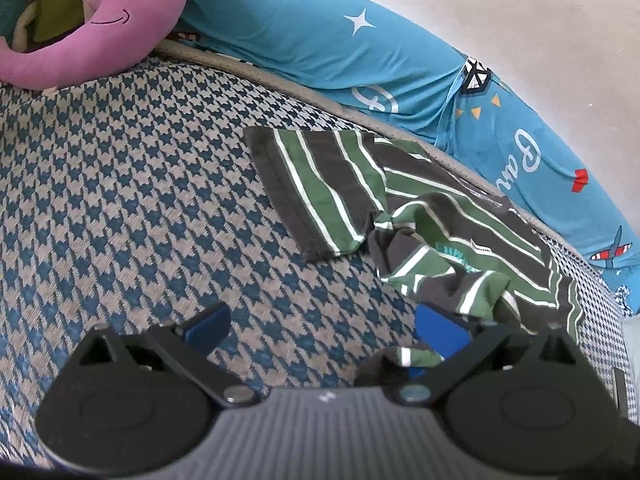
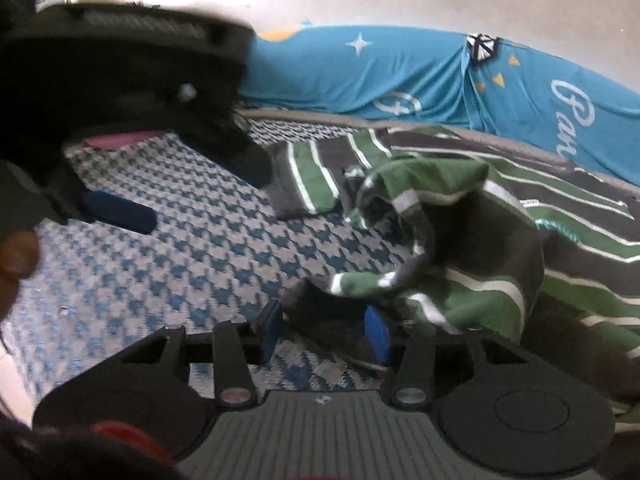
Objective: Fold clothes
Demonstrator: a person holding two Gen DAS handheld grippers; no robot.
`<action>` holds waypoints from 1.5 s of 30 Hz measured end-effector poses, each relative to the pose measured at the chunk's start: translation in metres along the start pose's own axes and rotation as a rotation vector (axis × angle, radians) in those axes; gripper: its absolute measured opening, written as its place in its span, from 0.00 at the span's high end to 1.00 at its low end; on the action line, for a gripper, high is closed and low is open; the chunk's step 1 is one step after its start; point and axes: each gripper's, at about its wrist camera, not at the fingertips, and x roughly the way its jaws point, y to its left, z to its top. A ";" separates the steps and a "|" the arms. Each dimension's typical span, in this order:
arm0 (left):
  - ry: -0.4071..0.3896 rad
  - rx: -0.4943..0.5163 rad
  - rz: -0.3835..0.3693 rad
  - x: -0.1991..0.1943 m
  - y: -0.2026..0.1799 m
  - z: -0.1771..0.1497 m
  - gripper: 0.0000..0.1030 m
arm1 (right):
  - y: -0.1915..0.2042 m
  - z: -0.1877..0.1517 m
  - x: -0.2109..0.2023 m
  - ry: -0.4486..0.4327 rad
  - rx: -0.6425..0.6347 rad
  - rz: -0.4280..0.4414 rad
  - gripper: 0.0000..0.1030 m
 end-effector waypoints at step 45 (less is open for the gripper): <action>-0.044 0.250 -0.032 -0.026 -0.059 -0.045 0.00 | -0.082 0.005 -0.159 -0.043 0.094 0.044 0.74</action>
